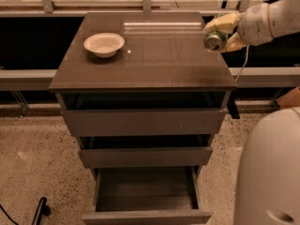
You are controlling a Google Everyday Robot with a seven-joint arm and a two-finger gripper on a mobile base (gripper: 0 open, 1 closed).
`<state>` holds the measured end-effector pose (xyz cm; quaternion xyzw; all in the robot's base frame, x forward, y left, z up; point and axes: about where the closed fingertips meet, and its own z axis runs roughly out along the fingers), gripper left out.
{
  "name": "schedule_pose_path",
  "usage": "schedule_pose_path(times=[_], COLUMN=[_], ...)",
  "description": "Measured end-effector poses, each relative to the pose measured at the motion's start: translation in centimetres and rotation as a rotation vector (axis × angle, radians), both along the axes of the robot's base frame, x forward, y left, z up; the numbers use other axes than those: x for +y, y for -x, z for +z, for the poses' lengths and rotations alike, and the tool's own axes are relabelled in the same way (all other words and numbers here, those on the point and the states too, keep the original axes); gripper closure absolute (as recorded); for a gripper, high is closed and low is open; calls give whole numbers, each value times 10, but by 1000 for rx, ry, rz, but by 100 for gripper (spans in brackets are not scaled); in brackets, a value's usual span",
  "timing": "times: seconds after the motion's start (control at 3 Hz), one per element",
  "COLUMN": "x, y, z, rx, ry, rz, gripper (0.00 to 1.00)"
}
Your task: Pick green can from bottom drawer and place on counter
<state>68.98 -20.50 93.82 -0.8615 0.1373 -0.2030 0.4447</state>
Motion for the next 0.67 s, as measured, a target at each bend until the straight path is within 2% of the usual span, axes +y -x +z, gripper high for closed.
schedule_pose_path(times=[0.33,0.67], x=[2,4], y=[-19,-21], z=[21,24], rx=[25,19], ry=[-19,-19], rz=[-44,-43], gripper=[100,100])
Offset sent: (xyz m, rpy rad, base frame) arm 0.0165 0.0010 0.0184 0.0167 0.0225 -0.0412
